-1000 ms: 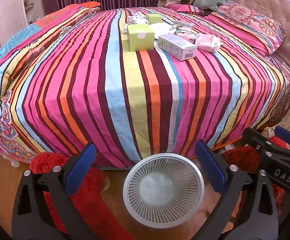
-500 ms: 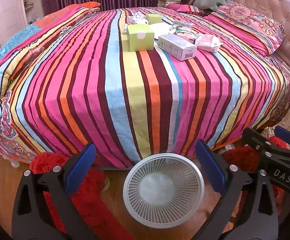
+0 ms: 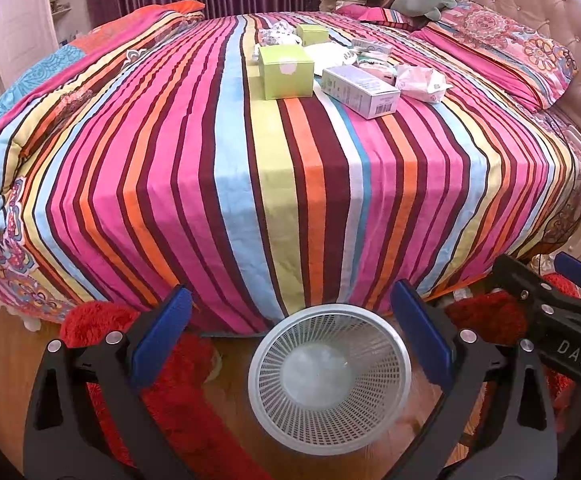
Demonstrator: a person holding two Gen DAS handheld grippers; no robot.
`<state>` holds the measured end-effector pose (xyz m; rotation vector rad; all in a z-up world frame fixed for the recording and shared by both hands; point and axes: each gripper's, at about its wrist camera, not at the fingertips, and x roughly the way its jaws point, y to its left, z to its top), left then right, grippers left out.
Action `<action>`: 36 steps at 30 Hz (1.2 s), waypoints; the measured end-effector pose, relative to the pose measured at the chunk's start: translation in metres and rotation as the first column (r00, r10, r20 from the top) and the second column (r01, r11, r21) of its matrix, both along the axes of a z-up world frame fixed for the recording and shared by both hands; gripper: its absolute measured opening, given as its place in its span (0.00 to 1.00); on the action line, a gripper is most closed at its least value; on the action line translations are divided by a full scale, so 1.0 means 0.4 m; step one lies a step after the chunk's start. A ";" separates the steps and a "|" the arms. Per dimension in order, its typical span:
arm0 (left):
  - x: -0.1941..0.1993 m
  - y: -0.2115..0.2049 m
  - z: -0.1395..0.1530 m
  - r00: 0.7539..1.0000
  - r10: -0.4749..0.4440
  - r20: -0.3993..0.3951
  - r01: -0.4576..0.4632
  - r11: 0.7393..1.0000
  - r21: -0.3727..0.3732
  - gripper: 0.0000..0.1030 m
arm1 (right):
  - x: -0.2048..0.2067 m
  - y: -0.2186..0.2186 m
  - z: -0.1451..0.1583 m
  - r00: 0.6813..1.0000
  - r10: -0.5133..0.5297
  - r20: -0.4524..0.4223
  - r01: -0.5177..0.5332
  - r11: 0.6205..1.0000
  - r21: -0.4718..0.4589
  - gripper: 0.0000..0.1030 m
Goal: Collect trash
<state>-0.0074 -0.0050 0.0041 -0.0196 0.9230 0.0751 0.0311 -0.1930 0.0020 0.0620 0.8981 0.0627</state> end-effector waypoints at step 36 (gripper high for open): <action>0.067 0.042 -0.082 0.988 0.073 -0.137 -0.085 0.993 -0.081 0.94 | 0.041 -0.018 -0.057 0.993 -0.021 -0.112 0.027 0.999 0.047 0.93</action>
